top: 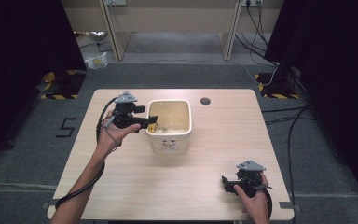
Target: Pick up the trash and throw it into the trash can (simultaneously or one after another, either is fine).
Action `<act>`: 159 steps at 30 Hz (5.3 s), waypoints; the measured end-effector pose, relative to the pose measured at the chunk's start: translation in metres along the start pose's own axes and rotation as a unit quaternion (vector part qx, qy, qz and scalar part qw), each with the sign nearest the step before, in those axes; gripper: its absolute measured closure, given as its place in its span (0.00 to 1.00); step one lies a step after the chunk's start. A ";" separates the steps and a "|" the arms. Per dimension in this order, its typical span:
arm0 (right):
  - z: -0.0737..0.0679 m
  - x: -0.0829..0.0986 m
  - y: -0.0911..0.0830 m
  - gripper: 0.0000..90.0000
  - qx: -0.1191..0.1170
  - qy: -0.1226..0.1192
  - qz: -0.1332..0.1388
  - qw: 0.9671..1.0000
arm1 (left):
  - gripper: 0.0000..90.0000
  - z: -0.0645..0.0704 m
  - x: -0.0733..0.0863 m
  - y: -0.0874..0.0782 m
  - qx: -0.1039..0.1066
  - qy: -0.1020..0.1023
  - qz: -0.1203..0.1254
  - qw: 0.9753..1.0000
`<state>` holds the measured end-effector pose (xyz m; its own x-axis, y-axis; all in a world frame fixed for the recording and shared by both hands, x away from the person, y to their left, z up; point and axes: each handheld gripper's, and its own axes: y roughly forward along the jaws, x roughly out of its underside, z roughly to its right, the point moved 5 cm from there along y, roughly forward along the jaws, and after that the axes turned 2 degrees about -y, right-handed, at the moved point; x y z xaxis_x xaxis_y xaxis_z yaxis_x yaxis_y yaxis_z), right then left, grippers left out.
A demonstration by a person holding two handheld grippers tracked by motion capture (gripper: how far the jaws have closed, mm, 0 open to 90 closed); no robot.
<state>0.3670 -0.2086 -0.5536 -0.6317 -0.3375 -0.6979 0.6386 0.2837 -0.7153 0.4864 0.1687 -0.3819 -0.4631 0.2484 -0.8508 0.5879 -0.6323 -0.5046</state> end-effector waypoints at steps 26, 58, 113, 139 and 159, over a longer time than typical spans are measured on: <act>0.000 0.000 0.000 0.00 0.000 0.000 -0.001 1.000 | 0.30 -0.092 0.027 -0.032 -0.104 -0.066 0.024 0.992; 0.000 0.000 0.000 0.00 0.000 0.000 0.000 1.000 | 0.32 -0.145 0.056 0.013 -0.153 -0.052 -0.019 0.987; -0.001 0.000 0.000 0.00 -0.003 -0.003 0.000 1.000 | 0.90 -0.153 0.060 0.019 -0.154 -0.001 -0.048 0.987; -0.001 0.000 0.000 0.00 -0.003 -0.003 0.000 1.000 | 0.90 -0.105 0.027 -0.013 -0.106 0.041 -0.028 0.993; -0.001 0.000 0.000 0.00 -0.003 -0.003 0.000 1.000 | 0.90 -0.075 0.001 -0.031 -0.081 0.080 -0.030 0.993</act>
<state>0.3667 -0.2080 -0.5537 -0.6286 -0.3435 -0.6978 0.6363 0.2887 -0.7154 0.5176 0.2435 -0.3782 -0.3976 0.4031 -0.8243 0.6669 -0.4901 -0.5613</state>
